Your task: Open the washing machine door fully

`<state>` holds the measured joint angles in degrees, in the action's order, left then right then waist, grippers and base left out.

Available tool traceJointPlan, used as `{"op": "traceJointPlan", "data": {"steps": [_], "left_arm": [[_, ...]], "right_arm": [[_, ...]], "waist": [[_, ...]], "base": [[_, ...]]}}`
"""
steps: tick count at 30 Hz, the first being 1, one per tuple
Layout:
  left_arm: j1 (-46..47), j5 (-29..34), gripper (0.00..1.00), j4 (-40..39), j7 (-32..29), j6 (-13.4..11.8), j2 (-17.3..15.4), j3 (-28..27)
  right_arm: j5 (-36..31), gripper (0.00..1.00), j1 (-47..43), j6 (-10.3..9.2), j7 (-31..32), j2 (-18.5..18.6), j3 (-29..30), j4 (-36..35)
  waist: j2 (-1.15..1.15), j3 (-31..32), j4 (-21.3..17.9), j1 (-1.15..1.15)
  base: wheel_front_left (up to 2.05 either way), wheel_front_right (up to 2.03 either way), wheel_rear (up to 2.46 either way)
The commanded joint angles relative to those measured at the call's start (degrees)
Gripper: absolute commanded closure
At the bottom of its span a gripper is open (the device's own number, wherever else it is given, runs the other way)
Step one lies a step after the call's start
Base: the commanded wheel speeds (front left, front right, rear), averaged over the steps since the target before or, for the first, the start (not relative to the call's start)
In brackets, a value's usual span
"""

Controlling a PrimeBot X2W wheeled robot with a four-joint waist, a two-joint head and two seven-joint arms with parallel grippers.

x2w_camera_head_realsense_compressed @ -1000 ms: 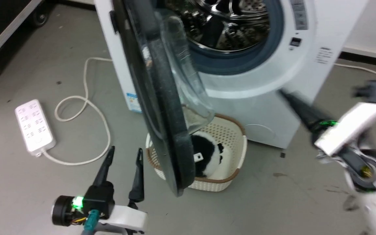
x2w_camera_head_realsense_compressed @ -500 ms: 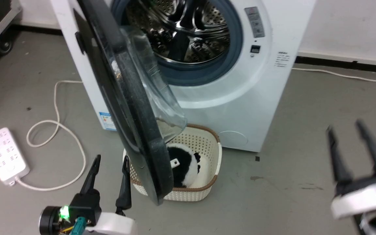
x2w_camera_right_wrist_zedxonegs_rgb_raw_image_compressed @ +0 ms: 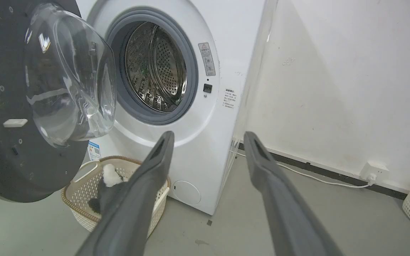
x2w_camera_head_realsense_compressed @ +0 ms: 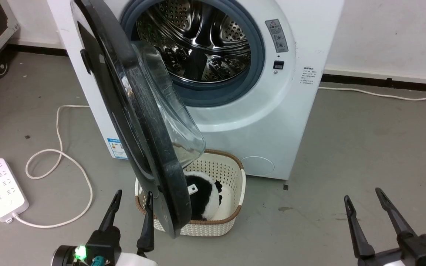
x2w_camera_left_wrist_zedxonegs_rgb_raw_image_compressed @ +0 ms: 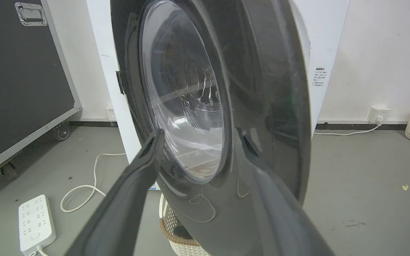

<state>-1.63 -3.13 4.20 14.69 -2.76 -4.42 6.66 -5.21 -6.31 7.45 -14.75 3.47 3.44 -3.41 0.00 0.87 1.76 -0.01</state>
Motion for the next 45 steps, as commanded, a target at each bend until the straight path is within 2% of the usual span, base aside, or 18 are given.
{"op": "traceJointPlan", "data": {"steps": [1, 6, 12, 13, 14, 15, 18, 23, 30, 35, 39, 45], "left_arm": [[-0.83, 0.25, 0.00, 0.36, 0.30, 0.32, 0.15, 0.10], [-0.93, 0.43, 0.00, 0.55, 0.30, 0.49, 0.33, 0.11], [-0.70, 0.57, 0.00, 0.63, 0.30, 0.72, 0.39, -0.20], [-0.56, 0.64, 0.36, 0.61, 0.30, 0.83, 0.38, -0.37], [-0.56, 0.64, 0.36, 0.61, 0.30, 0.83, 0.38, -0.37], [-0.51, 0.67, 1.00, 0.63, 0.30, 0.92, 0.38, -0.41], [-0.34, 1.01, 1.00, 0.45, 0.30, 1.11, 0.29, -0.41], [0.59, 0.95, 1.00, -3.09, 0.30, -0.17, 0.35, -2.06], [5.32, -2.74, 1.00, -17.88, 0.30, -2.81, 1.10, -8.39], [11.68, -2.20, 1.00, -26.70, 0.30, -2.05, 1.13, -9.48], [16.57, -0.21, 1.00, -30.59, 0.30, -0.43, 0.35, -7.68], [18.00, 1.14, 1.00, -31.79, -1.45, 1.14, 0.73, -0.13]], "right_arm": [[1.86, 0.00, -1.08, 0.03, -0.24, -0.43, 0.07, 0.01], [6.02, 0.00, -1.55, 0.03, -0.24, -0.56, -0.68, 1.52], [7.47, 0.00, -1.39, 0.03, -0.24, -0.57, -1.26, 2.45], [7.63, 0.00, -1.32, 0.03, -0.24, -0.58, -1.27, 2.55], [7.63, 0.00, -1.32, 0.03, -0.24, -0.58, -1.27, 2.55], [7.72, 0.00, -1.28, 0.03, -0.24, -0.58, -1.28, 2.55], [7.94, 0.00, -1.16, 0.03, -0.24, -0.58, -1.33, 2.45], [8.38, 0.00, -0.89, 0.03, -0.25, -0.58, -1.12, 2.19], [8.87, 0.00, -0.35, 0.03, -0.25, -0.58, -0.43, 1.84], [9.80, 0.00, -0.06, 0.03, -0.25, -0.58, -0.27, 2.13], [9.77, 0.00, 0.05, 0.03, -0.25, -0.59, -0.41, 2.20], [10.06, 0.00, -0.07, 0.03, -0.25, -0.59, -0.73, 2.60]], "waist": [[0.00, 0.20, -0.07, 0.01], [0.00, 0.47, -0.21, 0.01], [0.00, 0.50, -0.37, 0.01], [0.00, 0.44, -0.41, 0.01], [0.00, 0.44, -0.41, 0.01], [0.00, 0.41, -0.43, 0.01], [0.00, 0.25, -0.47, 0.01], [0.00, -0.09, -0.41, 0.01], [0.00, -0.53, -0.26, 0.01], [0.00, -0.54, -0.12, 0.01], [0.00, -0.50, -0.19, 0.01], [0.00, -0.65, -0.66, 0.01]], "base": [[0.00, 0.00, 0.00], [0.00, 0.00, 0.00], [0.00, 0.00, 0.00], [0.00, 0.00, 0.00], [0.00, 0.00, 0.00], [0.00, 0.00, 0.00], [0.00, 0.00, 0.00], [0.00, 0.00, 0.00], [0.00, 0.00, 0.00], [0.00, 0.00, 0.00], [0.00, 0.00, 0.00], [0.00, 0.00, 0.00]]}}
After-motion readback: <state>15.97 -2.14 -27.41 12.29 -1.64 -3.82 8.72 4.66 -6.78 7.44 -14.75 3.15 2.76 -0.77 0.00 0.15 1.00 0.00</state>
